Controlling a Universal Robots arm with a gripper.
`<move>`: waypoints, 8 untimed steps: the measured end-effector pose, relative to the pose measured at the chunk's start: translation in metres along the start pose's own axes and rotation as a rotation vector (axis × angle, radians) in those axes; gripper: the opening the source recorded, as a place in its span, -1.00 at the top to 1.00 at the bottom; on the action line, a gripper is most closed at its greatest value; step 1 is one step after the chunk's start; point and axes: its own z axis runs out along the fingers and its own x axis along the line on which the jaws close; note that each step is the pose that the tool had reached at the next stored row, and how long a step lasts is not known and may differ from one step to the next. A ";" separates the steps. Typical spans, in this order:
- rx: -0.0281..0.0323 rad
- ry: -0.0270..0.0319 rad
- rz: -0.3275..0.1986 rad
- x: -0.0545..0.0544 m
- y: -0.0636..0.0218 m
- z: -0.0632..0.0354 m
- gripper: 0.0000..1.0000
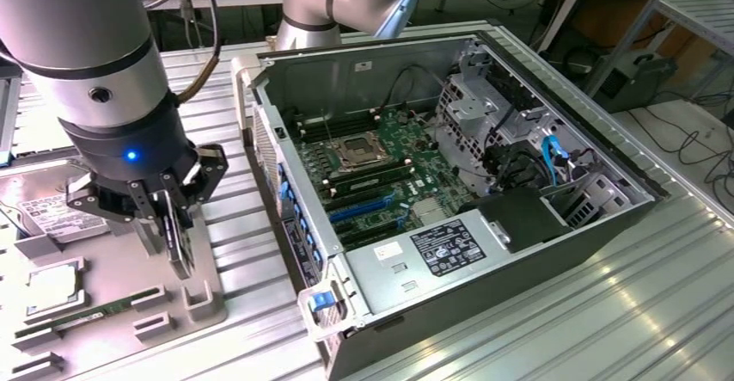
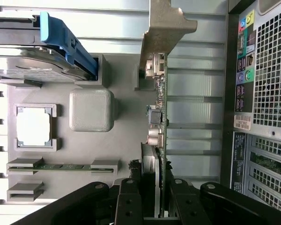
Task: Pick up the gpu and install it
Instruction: 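Pick up the gpu and move the gpu toward the slot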
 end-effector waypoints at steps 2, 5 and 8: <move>-0.0001 0.0000 0.000 0.000 0.0000 -0.0021 0.44; 0.0000 0.0002 0.000 0.000 0.0001 -0.0056 0.44; -0.0002 0.0002 0.000 0.000 0.0002 -0.0086 0.44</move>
